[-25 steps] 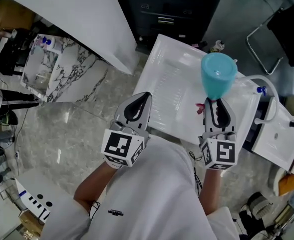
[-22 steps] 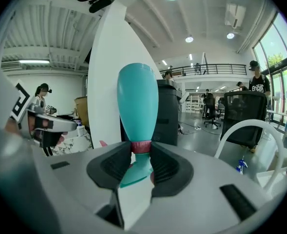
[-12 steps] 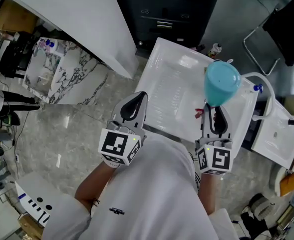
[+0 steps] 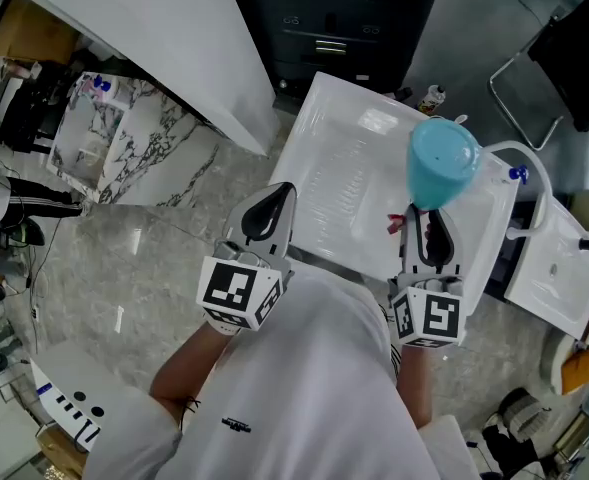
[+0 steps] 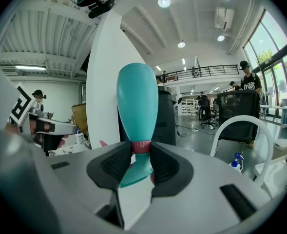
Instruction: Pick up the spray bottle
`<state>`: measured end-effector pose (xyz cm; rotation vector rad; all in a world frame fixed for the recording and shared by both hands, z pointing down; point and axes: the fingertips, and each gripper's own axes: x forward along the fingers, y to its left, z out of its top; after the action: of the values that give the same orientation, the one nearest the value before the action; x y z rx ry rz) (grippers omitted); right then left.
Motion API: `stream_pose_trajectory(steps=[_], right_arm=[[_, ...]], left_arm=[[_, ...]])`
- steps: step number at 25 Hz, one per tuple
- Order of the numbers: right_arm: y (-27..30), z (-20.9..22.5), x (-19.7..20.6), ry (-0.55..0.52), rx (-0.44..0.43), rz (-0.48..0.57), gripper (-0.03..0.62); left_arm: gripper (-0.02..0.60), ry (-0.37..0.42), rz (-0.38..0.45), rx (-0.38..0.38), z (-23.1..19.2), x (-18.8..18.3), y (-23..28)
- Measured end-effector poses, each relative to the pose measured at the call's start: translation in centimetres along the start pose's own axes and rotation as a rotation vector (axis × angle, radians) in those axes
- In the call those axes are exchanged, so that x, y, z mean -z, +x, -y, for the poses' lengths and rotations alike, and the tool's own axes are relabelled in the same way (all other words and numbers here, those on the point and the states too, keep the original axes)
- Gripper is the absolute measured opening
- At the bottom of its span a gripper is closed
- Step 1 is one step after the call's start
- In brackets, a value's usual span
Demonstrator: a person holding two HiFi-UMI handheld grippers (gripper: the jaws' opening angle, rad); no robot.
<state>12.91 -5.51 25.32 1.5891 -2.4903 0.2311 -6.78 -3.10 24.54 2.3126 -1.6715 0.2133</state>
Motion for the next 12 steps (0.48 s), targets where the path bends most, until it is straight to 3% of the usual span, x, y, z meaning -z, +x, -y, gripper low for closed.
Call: stream_pose_trajectory(steps=[12], right_arm=[[0.05, 0.11, -0.07, 0.002, -0.007, 0.004, 0.114]], left_arm=[[0.003, 0.003, 0.005, -0.008, 0.12, -0.06, -0.07]])
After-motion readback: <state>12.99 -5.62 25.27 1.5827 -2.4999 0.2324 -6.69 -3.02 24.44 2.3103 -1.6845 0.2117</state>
